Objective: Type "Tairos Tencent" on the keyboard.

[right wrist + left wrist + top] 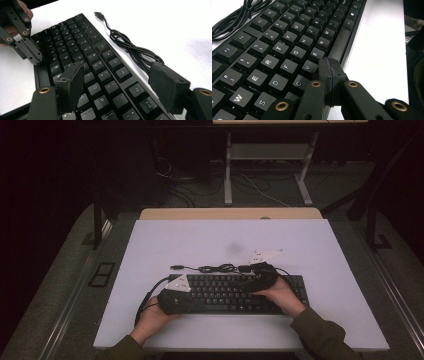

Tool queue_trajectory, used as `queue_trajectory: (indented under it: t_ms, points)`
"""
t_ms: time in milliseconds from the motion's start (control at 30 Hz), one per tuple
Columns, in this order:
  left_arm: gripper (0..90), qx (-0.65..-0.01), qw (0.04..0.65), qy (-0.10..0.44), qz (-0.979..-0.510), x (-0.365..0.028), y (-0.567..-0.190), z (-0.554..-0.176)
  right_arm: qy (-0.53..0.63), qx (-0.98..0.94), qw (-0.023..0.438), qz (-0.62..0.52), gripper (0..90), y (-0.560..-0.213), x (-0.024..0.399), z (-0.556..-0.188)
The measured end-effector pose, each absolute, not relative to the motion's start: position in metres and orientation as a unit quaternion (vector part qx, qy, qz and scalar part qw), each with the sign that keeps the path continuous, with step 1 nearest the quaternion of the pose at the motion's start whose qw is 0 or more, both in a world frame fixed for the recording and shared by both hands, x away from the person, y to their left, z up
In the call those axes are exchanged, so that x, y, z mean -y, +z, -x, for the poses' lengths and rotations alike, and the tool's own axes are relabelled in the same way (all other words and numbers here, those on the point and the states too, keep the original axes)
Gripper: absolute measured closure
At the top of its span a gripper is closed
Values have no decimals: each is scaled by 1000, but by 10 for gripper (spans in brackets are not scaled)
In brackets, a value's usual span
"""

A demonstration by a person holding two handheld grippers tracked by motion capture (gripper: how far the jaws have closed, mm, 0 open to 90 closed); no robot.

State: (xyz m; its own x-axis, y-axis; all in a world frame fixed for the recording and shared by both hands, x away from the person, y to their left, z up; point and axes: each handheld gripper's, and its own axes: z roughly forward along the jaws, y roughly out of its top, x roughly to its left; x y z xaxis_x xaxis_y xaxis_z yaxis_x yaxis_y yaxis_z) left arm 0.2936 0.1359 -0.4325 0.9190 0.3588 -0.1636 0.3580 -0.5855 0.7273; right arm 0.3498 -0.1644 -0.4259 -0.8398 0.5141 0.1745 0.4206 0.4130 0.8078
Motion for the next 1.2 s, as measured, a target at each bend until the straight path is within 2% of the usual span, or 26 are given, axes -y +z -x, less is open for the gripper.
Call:
queue_trajectory:
  t_ms: [767, 967, 1200]
  points:
    - [889, -219, 429, 22, -876, -147, -423, -299, 463, -840, 51, -279, 282, -426, 164, -349]
    - [796, -231, 434, 36, -870, -149, -422, -304, 464, -839, 51, -280, 282, -426, 164, -349]
    - [609, -240, 438, 55, -864, -148, -423, -310, 464, -839, 47, -281, 307, -426, 165, -347]
